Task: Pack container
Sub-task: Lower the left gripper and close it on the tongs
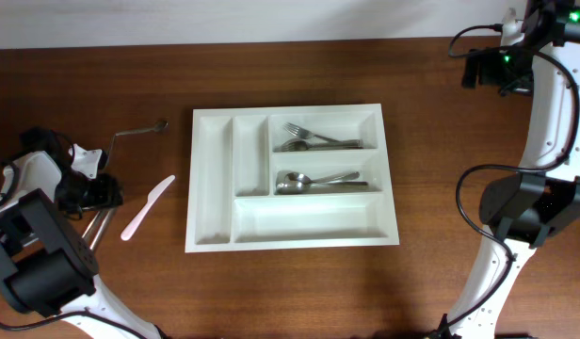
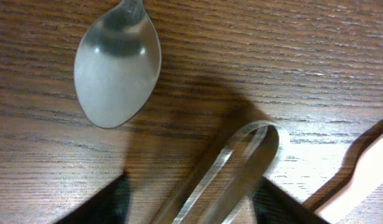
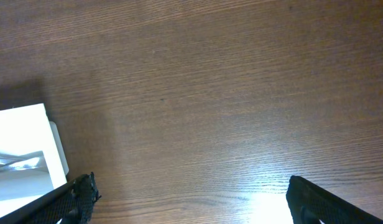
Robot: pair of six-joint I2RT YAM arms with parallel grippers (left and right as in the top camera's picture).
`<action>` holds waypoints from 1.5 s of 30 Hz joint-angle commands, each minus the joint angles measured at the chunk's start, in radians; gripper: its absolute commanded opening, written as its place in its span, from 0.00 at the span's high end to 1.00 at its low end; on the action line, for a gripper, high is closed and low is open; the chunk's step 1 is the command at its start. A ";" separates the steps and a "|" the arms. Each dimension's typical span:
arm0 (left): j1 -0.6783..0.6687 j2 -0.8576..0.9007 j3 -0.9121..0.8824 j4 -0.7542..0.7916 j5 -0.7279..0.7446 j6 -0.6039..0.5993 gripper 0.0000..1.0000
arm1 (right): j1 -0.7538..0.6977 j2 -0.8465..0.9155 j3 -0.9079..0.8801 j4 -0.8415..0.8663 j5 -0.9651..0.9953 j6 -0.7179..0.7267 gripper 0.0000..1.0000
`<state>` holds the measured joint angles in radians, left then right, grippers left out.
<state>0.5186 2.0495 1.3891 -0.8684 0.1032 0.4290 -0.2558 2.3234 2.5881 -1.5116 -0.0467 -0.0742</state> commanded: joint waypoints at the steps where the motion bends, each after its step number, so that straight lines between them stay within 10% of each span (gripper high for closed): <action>1: 0.001 0.011 -0.022 0.011 0.006 -0.002 0.52 | -0.002 -0.017 0.013 0.000 -0.006 0.012 0.01; 4: 0.001 0.011 -0.022 0.025 0.006 -0.054 0.64 | -0.002 -0.017 0.013 0.000 -0.006 0.012 0.01; 16: 0.001 0.011 -0.022 0.026 0.067 -0.069 0.53 | -0.002 -0.017 0.013 0.000 -0.006 0.012 0.01; 17: 0.001 0.011 -0.022 0.021 0.066 -0.069 0.80 | -0.002 -0.017 0.013 0.000 -0.006 0.012 0.01; 18: 0.001 0.011 -0.022 0.019 0.066 -0.069 0.85 | -0.002 -0.017 0.013 0.000 -0.006 0.012 0.01; 26: 0.001 0.011 -0.022 0.020 0.065 -0.069 0.98 | -0.002 -0.017 0.013 0.000 -0.006 0.012 0.01; 45: 0.001 0.011 -0.018 -0.034 0.066 -0.078 0.98 | -0.002 -0.017 0.013 0.000 -0.006 0.012 0.01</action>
<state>0.5194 2.0499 1.3834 -0.8894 0.1516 0.3618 -0.2558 2.3234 2.5881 -1.5116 -0.0467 -0.0746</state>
